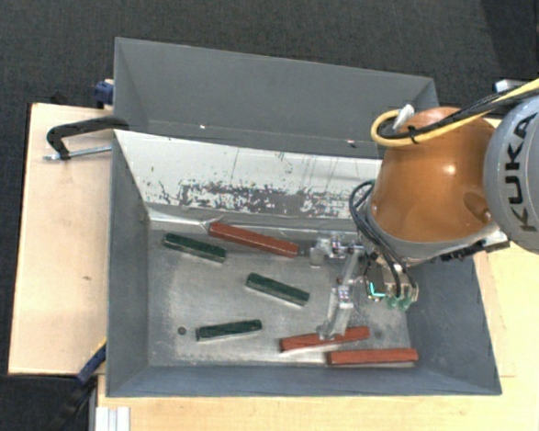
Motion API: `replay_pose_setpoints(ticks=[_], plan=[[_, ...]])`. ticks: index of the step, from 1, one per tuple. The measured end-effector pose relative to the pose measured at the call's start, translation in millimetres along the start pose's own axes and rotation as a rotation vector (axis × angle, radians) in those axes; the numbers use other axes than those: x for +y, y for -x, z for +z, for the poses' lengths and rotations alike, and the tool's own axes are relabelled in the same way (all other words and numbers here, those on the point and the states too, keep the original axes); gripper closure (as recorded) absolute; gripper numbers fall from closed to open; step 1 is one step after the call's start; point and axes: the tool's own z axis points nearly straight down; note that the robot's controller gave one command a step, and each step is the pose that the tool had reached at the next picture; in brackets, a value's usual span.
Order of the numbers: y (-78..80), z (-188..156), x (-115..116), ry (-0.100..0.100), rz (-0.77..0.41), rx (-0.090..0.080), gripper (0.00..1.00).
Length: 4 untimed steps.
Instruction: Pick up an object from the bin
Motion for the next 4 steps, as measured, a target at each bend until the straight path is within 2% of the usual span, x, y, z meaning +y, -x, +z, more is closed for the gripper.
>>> replay_pose_setpoints(ticks=[1,2,3,4], plan=[[1.6,-3.6,-0.1,0.001,0.001,-0.008,0.00],[18.0,55.3,-11.0,0.000,-0.036,-0.014,0.00],[29.8,135.5,-5.3,0.001,0.086,-0.007,1.00],[29.8,135.5,-5.4,0.001,0.087,-0.007,1.00]])
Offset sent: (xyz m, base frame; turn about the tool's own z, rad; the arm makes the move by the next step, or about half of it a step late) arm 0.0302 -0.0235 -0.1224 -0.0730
